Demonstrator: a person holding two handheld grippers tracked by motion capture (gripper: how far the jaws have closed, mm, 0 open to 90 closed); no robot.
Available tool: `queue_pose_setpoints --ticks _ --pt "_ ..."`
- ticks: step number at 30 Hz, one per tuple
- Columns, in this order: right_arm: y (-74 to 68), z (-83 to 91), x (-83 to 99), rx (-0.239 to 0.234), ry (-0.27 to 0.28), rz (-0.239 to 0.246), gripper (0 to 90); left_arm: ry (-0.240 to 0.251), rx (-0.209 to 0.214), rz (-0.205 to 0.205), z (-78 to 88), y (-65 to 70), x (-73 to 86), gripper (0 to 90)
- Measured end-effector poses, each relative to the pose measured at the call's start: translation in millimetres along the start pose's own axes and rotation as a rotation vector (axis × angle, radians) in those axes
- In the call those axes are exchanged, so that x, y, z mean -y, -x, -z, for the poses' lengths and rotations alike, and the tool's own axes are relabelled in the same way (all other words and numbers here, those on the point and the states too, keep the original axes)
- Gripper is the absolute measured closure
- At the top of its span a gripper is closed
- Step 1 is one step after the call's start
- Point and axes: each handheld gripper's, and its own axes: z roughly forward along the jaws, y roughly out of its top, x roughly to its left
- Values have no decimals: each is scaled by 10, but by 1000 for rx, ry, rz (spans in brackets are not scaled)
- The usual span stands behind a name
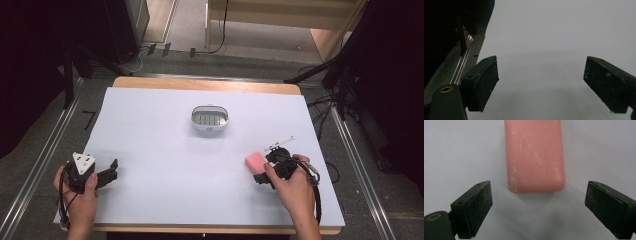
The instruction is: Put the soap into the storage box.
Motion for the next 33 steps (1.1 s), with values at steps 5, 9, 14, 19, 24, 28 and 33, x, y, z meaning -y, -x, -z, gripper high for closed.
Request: queue_pose_setpoints --ticks 5,9,14,19,24,28,33 --pt "-39 -43 -89 23 -11 5 90 -6 1 -2 -3 0 -2 133" --pt "-74 -90 -188 50 -34 19 137 -7 5 2 -7 -5 -3 133" --pt "-88 -126 -268 56 -39 16 198 -15 9 3 -11 -11 -6 133" --pt "-100 -175 -324 53 -65 11 269 -17 11 9 -14 -14 -7 133" --pt "-87 -208 -354 52 -70 11 314 -20 14 10 -18 -16 -8 133" --pt "-87 -247 -368 62 -76 18 345 -19 16 10 -17 -16 -8 133" --pt "-88 -271 -384 60 -82 17 375 -20 16 11 -18 -17 -8 133"
